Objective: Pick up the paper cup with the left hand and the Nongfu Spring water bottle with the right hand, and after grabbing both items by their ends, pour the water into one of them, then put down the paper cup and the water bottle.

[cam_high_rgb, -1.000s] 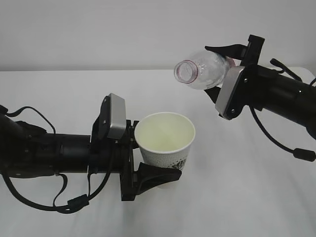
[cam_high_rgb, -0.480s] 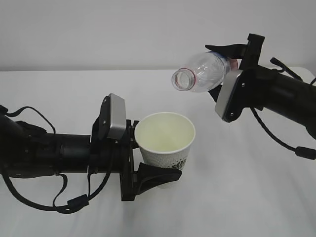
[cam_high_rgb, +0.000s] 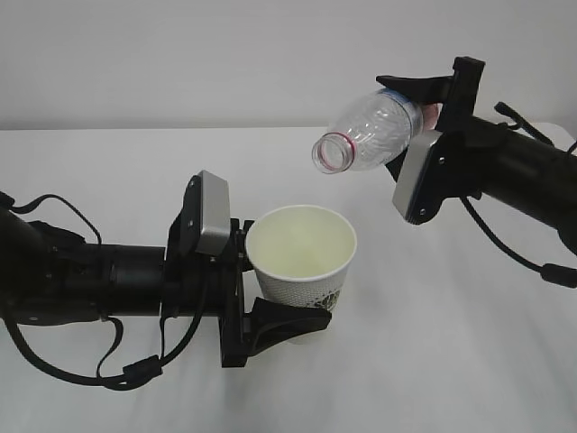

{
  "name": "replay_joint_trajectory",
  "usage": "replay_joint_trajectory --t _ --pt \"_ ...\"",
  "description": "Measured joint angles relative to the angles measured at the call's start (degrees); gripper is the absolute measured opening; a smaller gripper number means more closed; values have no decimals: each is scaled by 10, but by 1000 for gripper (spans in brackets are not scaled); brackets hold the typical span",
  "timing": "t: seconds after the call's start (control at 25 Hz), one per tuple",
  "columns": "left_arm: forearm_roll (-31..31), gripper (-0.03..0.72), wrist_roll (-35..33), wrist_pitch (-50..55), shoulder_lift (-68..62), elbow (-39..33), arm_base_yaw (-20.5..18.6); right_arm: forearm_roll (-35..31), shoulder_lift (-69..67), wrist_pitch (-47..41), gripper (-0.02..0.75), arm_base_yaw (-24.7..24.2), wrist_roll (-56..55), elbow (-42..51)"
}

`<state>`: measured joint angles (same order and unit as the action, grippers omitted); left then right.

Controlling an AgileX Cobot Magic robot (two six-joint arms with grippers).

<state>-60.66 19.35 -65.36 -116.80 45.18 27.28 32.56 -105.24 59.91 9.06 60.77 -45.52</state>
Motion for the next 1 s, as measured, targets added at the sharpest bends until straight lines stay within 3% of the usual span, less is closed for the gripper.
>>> replay_joint_trajectory --t 1.0 --pt "0 600 -2 0 0 0 0 -11 0 18 542 0 90 0"
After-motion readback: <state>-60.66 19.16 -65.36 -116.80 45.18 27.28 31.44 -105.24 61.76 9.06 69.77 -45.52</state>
